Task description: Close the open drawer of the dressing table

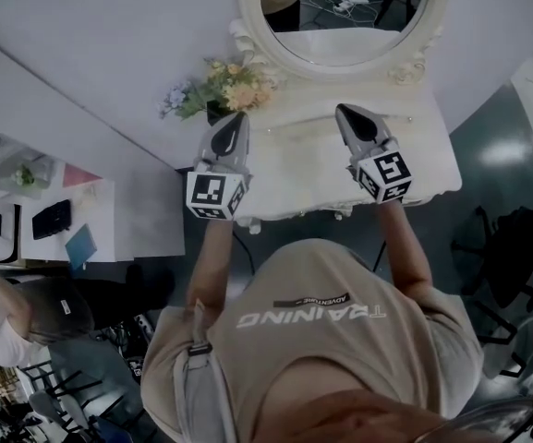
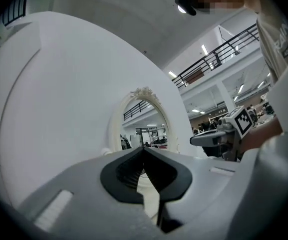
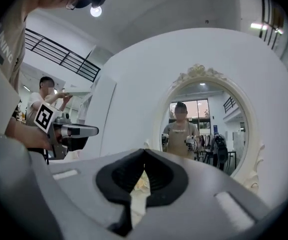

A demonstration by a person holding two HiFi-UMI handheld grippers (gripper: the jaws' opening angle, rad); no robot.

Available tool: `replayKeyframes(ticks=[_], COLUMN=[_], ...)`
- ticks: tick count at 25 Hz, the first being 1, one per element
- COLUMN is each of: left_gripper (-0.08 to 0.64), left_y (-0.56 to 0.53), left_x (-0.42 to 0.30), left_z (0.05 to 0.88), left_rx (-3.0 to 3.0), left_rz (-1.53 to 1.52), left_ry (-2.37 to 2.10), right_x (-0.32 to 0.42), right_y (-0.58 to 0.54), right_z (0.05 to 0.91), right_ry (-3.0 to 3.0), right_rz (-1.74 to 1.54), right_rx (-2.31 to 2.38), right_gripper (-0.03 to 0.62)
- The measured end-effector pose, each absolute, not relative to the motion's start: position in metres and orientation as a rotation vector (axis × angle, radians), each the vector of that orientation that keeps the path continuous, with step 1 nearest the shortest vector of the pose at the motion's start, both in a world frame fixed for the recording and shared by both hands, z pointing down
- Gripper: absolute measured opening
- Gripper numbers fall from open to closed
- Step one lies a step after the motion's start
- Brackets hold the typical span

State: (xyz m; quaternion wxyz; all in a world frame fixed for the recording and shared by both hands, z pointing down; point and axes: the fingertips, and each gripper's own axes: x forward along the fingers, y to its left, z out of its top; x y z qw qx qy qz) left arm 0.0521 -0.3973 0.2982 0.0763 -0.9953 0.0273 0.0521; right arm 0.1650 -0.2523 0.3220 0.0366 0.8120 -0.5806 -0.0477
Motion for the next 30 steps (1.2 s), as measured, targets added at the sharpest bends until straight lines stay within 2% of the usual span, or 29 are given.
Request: replayKeyframes(ticks=[30], left_gripper=[0.000], left_y=[-0.396], left_x=[0.038], left_z=[0.336], left_rx=[-3.003], left_rz=[0.003], left_ry=[0.067], right_x=[0.153], right_y=[-0.244], right_z=[0.339], right_ry=[-1.767], right_rz=[-0.052], right_rx=[2.452], right_gripper=[-0.005])
